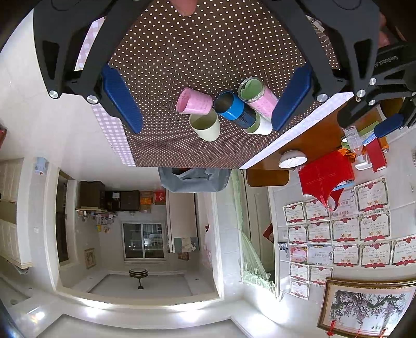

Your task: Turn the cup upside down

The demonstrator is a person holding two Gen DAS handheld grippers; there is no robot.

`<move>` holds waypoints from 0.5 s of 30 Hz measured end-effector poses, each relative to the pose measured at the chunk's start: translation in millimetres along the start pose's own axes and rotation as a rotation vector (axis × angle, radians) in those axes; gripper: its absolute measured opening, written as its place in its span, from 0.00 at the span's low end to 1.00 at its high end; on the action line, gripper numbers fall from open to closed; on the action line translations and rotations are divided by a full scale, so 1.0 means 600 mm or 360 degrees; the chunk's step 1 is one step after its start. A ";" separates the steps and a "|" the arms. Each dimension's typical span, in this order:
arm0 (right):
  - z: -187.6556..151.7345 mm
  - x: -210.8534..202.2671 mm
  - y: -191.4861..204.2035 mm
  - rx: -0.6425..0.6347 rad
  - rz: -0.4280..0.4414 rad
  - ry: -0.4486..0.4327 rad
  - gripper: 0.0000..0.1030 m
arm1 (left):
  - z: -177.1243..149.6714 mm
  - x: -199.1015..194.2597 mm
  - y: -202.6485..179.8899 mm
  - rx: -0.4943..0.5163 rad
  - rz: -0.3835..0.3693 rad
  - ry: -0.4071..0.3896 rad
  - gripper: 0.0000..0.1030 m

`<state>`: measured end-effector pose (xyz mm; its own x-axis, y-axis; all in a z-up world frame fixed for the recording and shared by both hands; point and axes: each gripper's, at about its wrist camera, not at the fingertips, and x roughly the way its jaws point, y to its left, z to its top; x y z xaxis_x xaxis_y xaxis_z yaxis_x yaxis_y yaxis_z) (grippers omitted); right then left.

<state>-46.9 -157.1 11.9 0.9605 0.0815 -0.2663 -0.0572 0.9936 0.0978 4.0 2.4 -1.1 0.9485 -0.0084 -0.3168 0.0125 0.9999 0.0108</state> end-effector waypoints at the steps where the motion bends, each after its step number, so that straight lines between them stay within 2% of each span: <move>1: -0.001 0.004 0.001 -0.0003 0.0000 0.0004 0.94 | 0.000 0.002 0.000 -0.0002 -0.0002 0.0004 0.96; 15: -0.002 0.069 -0.025 -0.0024 0.0005 0.0087 0.94 | -0.004 0.068 -0.011 0.0023 0.0024 0.0084 0.96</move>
<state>-6.6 -168.5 -1.9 0.9439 0.0883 -0.3181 -0.0646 0.9944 0.0842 41.7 -4.3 -16.1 0.9306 0.0080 -0.3658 0.0030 0.9996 0.0296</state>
